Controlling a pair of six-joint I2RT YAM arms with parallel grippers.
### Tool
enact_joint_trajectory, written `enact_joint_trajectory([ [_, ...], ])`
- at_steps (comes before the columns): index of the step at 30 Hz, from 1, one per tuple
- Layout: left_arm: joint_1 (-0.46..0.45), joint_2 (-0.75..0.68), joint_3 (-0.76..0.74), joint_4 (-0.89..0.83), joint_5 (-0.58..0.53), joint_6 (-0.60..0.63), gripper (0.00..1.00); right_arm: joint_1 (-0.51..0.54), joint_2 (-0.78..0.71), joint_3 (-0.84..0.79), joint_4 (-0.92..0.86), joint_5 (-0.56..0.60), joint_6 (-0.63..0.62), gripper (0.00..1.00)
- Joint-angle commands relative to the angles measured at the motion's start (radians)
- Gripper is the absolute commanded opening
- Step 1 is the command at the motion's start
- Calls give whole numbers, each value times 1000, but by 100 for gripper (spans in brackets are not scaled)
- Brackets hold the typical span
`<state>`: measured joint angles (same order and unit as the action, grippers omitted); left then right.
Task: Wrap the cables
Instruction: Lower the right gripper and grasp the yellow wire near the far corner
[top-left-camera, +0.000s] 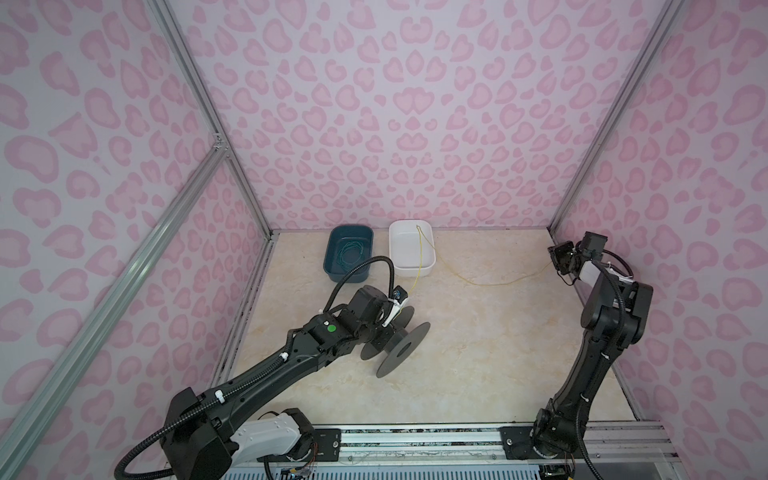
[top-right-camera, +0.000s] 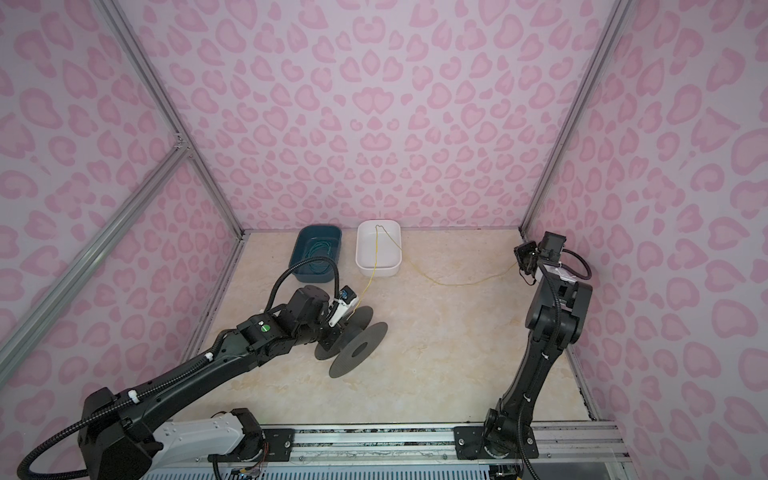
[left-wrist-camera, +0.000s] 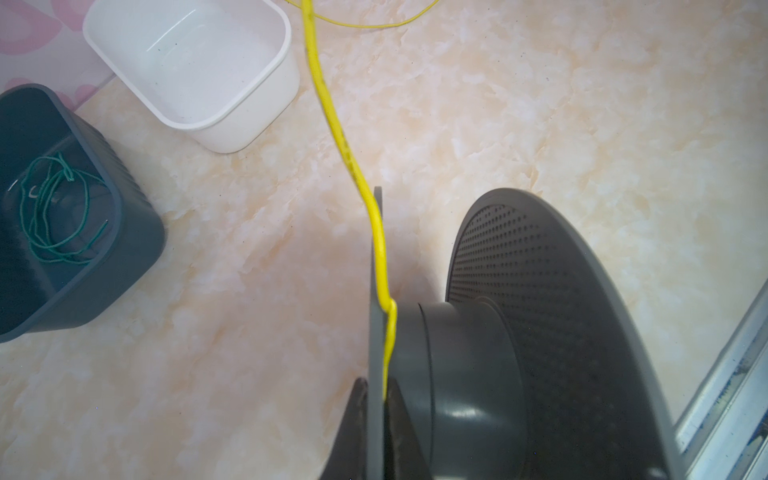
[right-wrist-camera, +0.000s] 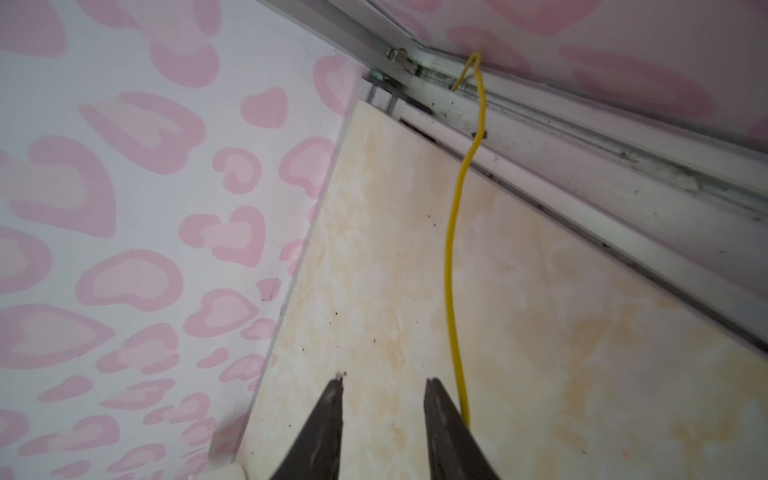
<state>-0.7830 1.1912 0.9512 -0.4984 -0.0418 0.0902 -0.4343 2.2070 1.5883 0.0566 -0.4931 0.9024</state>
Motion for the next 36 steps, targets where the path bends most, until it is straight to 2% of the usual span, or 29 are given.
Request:
enact_joint_trajectory([
  [1,1,7,8,15,-5,6,3,-4,-38,-33,87,-38,5,36],
  [13,0,10,8,14,3,6,3,-17,-108,-94,56,-25,-49,44],
  [19,-1,15,11,14,6,6,3,16,-113,-164,37,-5,-77,47],
  [25,0,13,9,14,6,6,3,38,-75,-185,88,-18,-44,48],
  [29,0,15,10,14,6,8,3,66,-42,-134,62,-18,-57,39],
  [33,0,13,10,14,0,6,3,87,-26,-118,60,-5,-52,19],
  [36,0,11,8,14,-7,9,3,91,-20,-121,74,-14,-45,10],
])
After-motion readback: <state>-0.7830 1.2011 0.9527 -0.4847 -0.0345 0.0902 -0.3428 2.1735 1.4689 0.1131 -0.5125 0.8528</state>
